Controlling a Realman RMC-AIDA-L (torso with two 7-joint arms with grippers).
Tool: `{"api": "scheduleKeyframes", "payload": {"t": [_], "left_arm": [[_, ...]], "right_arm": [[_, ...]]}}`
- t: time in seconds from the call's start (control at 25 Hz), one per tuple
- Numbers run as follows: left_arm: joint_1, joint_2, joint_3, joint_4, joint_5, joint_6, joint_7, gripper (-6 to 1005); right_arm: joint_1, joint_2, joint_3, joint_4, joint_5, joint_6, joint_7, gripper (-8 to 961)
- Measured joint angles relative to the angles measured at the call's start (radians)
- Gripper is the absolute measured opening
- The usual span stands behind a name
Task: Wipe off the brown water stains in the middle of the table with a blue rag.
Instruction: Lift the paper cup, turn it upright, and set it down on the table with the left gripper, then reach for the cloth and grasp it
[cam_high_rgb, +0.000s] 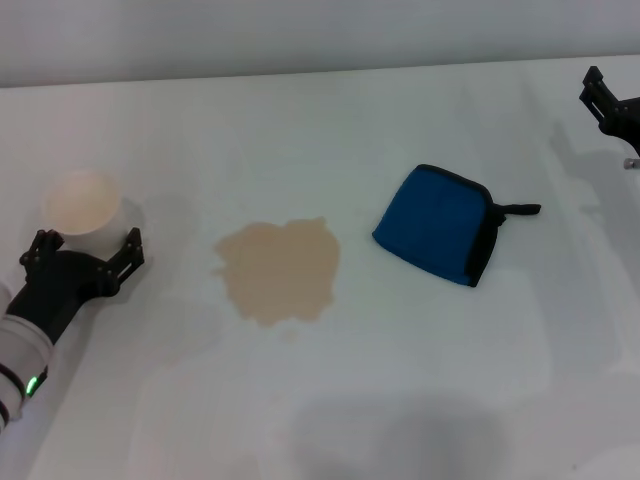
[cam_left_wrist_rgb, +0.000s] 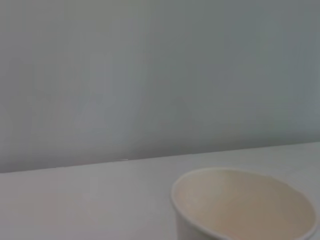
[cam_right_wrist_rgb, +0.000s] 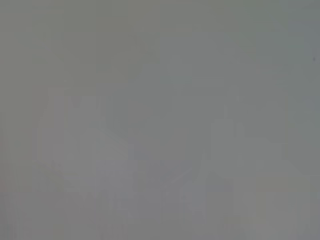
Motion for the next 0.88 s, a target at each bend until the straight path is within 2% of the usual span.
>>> {"api": "scheduleKeyframes", "payload": {"t": [0.2, 0.44, 0.88], "left_arm": [[0.023, -0.002, 0.001, 0.016, -0.002, 0.010, 0.002, 897], [0.093, -0.002, 0.007, 0.059, 0.004, 0.103, 0.010, 896], [0.167, 0.000, 0.009, 0.091, 0.023, 0.156, 0.007, 895]], "right_arm": [[0.000, 0.000, 0.000, 0.000, 0.000, -0.005, 0.000, 866], [0.000, -0.002, -0.002, -0.005, 0.000, -0.010, 0.000, 866], [0.004, -0.003, -0.002, -0.009, 0.000, -0.010, 0.000, 865]]}}
